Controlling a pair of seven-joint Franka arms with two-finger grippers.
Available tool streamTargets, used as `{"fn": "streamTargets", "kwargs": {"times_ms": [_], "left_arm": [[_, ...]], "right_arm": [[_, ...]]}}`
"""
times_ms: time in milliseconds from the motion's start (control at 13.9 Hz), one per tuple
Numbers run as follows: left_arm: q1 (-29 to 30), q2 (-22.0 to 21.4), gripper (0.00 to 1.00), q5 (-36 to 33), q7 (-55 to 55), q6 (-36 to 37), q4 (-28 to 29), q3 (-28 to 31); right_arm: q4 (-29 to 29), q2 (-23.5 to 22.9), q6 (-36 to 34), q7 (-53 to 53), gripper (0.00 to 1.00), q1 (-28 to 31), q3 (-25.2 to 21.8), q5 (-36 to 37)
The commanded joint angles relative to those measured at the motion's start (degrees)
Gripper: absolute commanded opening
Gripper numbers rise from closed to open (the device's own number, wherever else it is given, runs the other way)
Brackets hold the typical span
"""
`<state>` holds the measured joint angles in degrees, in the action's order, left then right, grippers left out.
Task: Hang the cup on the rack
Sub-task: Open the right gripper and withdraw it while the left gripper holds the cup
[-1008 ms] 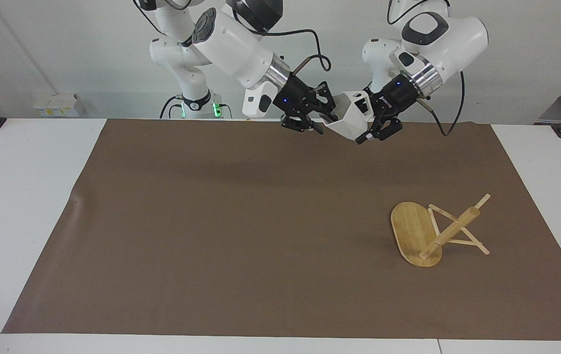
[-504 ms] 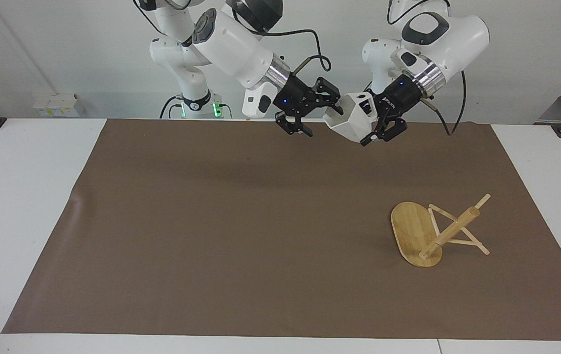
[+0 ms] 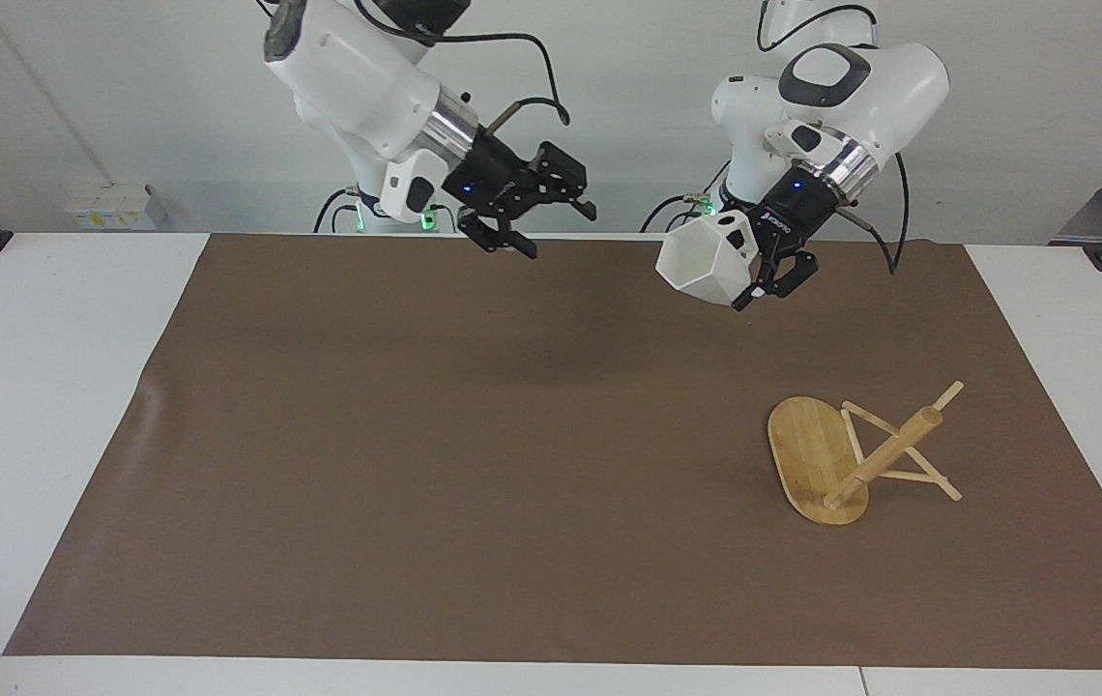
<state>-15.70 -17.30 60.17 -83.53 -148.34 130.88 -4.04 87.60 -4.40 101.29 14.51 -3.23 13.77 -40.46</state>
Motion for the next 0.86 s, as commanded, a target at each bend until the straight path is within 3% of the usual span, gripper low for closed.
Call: {"fn": "streamTargets", "kwargs": {"times_ms": [0, 288, 576, 792], "left_arm": [[-0.5, 1.6, 0.0, 1.2, 1.8, -4.9, 1.5, 0.3], [0.0, 6.8, 0.0, 1.2, 8.4, -10.4, 1.2, 0.3], [-0.1, 13.2, 0.0, 1.1, 19.2, -14.6, -1.6, 0.3], [1.0, 16.5, 0.0, 1.0, 22.2, -16.6, -4.1, 0.6]], "right_arm": [[1.5, 2.7, -3.4, 0.5, 1.0, 0.2, -3.6, 3.4], [4.1, 4.3, -6.5, 0.6, 1.0, 0.2, -3.7, 29.9], [6.5, 5.5, -6.7, 0.5, 1.0, 0.4, -13.0, 34.7], [6.5, 5.4, -5.3, 0.6, 1.0, 0.4, -15.7, 41.3]]}}
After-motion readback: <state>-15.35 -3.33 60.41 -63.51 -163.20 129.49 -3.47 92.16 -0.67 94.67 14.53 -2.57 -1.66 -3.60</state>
